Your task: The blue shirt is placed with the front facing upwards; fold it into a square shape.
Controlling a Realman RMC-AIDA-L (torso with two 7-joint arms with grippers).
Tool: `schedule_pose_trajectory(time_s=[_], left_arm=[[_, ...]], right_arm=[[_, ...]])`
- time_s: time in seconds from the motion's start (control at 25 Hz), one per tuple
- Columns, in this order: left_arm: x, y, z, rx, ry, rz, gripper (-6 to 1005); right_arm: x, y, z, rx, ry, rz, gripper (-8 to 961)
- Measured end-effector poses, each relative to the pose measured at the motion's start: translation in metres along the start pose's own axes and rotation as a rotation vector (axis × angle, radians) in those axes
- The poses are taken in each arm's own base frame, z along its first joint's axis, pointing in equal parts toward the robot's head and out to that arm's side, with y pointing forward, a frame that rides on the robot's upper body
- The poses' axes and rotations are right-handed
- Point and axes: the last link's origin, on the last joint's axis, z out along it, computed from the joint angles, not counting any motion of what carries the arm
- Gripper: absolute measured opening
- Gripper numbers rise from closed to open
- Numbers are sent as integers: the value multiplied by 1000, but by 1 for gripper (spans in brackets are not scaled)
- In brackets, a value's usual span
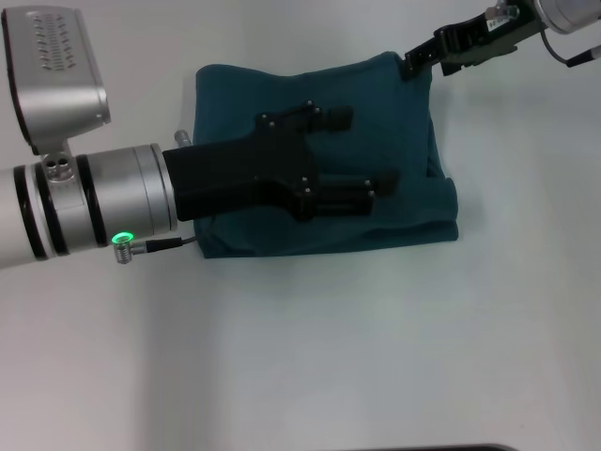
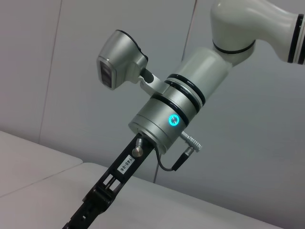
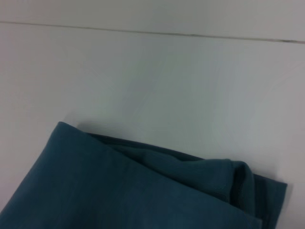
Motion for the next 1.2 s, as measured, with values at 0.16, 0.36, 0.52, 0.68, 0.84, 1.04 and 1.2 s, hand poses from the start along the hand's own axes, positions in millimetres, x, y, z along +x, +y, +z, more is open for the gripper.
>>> schedule_pose_trajectory(time_s=[0.16, 0.36, 0.52, 0.68, 0.84, 1.04, 1.2], left_arm=[[-1, 0, 0, 1, -2, 6, 951], [-2, 0, 0, 0, -3, 8, 951], [-2, 2, 0, -9, -4, 13, 951], [-4, 2, 0, -11, -5, 14, 951], [-5, 3, -1, -12, -6, 20, 951], [-5, 4, -1, -24, -6, 21, 950], [-7, 5, -2, -31, -7, 18, 950]], right_arm=[[2, -8, -1, 16, -13, 19, 725], [8, -8, 9, 17, -18, 36, 724], [10, 0, 23, 12, -8, 25, 724], [14, 6, 35, 13, 3, 17, 724], [14, 12, 41, 7, -9, 9, 720], [12, 16, 42, 2, -9, -32, 680], [10, 14, 39, 8, -32, -55, 540]])
